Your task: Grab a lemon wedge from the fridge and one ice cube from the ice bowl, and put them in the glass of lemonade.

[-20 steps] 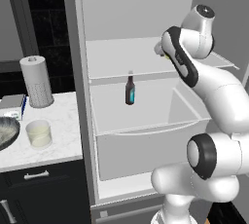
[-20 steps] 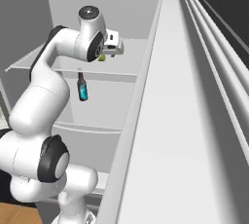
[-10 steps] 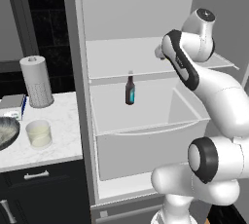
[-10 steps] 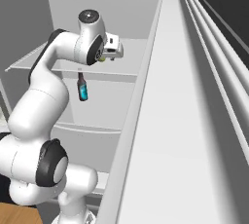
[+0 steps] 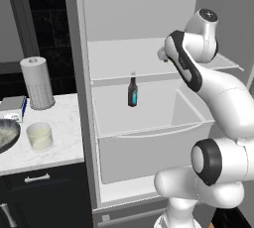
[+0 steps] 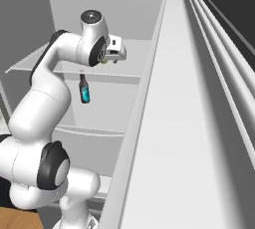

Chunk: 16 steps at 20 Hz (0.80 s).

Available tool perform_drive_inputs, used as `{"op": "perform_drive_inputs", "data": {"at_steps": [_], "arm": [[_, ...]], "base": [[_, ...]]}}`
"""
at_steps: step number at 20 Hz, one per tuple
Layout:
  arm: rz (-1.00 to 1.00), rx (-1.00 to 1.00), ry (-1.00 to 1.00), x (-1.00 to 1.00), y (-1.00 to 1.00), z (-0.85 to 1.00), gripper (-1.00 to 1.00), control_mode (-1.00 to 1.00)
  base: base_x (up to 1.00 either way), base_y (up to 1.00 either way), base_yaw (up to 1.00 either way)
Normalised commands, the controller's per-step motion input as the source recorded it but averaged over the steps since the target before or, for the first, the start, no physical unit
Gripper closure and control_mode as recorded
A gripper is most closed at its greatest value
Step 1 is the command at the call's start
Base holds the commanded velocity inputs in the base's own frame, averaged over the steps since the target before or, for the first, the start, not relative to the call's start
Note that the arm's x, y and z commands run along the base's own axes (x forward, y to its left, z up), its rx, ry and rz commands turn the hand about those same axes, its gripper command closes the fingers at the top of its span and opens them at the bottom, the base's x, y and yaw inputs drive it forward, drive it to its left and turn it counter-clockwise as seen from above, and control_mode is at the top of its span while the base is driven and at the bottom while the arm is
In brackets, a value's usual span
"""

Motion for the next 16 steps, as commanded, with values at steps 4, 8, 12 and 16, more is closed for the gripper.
{"op": "perform_drive_inputs", "data": {"at_steps": [4, 8, 12, 16], "arm": [[0.00, 0.00, 0.06, 0.01, 0.00, 0.00, -1.00, -1.00], [0.00, 0.00, 0.05, 0.00, 0.00, -0.01, 1.00, -1.00], [0.00, 0.00, 0.00, 0.00, 0.00, 0.00, 1.00, -1.00], [0.00, 0.00, 0.00, -0.05, 0.00, 0.00, 1.00, -1.00]], "base": [[0.00, 0.00, 0.00], [0.00, 0.00, 0.00], [0.00, 0.00, 0.00], [0.00, 0.00, 0.00]]}}
